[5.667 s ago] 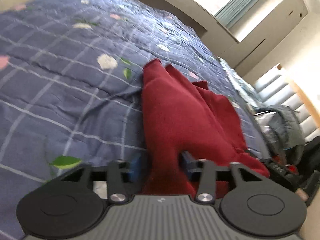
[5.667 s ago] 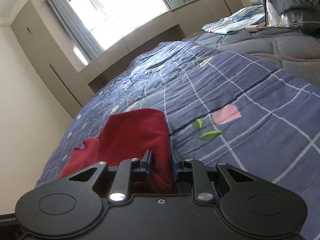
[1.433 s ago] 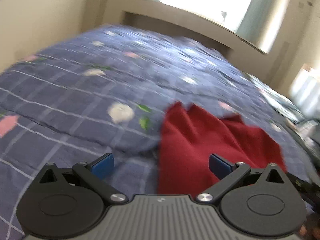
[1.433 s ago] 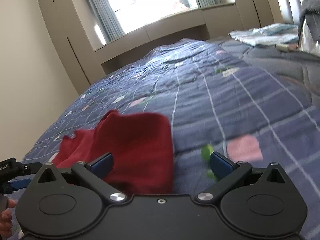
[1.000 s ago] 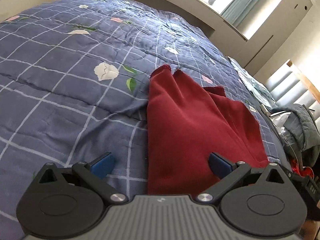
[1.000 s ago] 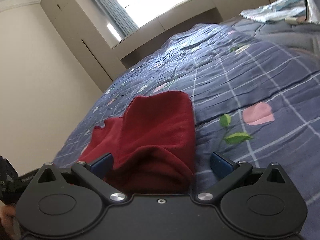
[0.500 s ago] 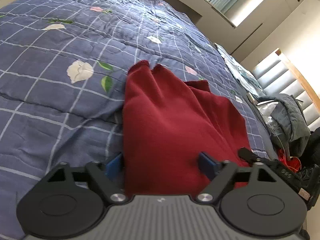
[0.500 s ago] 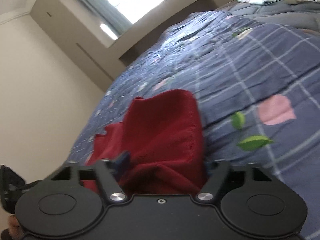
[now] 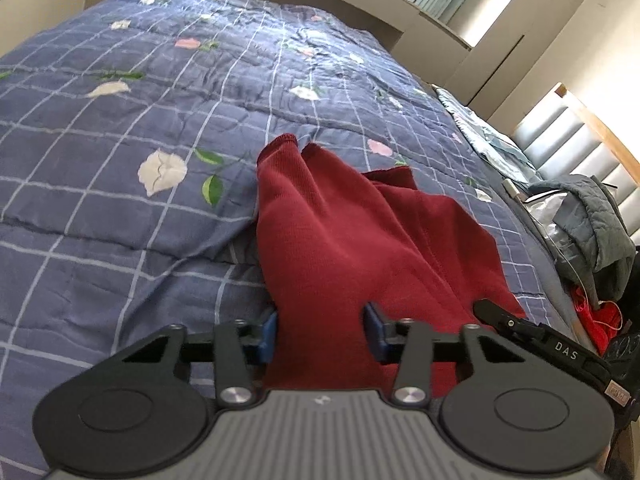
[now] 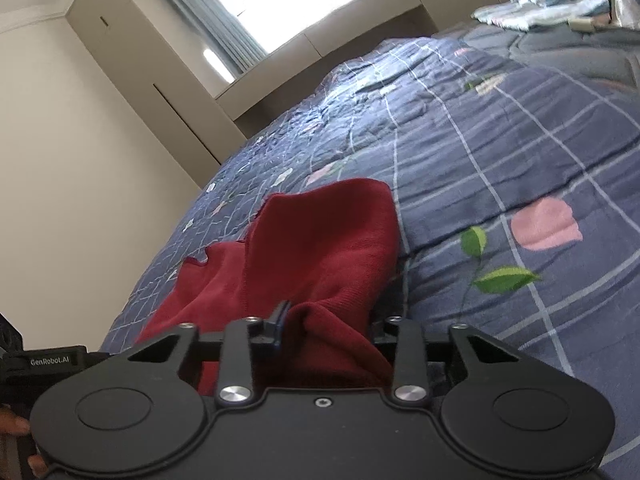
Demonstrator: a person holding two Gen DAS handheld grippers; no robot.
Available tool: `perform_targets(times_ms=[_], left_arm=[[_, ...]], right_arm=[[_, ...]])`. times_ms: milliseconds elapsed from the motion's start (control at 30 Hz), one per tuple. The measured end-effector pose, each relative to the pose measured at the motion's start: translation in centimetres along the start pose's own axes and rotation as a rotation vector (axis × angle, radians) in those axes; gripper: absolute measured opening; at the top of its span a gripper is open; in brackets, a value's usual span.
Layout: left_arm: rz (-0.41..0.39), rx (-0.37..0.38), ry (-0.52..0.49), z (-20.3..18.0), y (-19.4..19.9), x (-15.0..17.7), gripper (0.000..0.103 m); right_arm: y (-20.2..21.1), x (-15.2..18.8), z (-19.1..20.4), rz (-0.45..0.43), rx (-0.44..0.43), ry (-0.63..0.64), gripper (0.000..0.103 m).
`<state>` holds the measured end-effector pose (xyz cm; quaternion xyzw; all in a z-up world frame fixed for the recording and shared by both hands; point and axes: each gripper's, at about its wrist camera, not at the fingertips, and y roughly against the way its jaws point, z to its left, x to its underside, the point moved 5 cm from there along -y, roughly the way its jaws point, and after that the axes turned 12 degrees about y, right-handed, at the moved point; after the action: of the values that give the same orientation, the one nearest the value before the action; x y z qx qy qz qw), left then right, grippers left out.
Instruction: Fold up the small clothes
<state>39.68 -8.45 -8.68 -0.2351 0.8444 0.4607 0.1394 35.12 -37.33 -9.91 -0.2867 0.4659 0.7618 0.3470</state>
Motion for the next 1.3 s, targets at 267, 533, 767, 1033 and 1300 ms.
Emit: perform_targets(times_ms=[267,533,767,1033,1300], left_arm=[[-0.029,0.030,-0.040,-0.8,1.7,-0.7,0.031],[-0.129,-0.018,-0.097,0.2,5.5,-2.8,0.030],[-0.239,-0.110,-0.083,4.8,9.5,-5.6,0.030],[-0.243,-0.164,0.017,11.6,10.0,-6.2,0.030],[-0.234,-0.128,0.084,14.0,9.2,-5.1,0.035]], right_arm=[[0.8,-1.9,2.3,-0.049,0.016,0.073,0.026],[-1.2,-4.0,8.0,-0.077,-0.064,0.155,0.025],[-5.4,-4.4,14.7,-0.080,-0.151,0.211,0.025],[-10.2,-1.9,18.9,0.008,-0.161,0.271,0.024],[-10.3,-0.1,18.1,0.035,-0.091,0.272,0.029]])
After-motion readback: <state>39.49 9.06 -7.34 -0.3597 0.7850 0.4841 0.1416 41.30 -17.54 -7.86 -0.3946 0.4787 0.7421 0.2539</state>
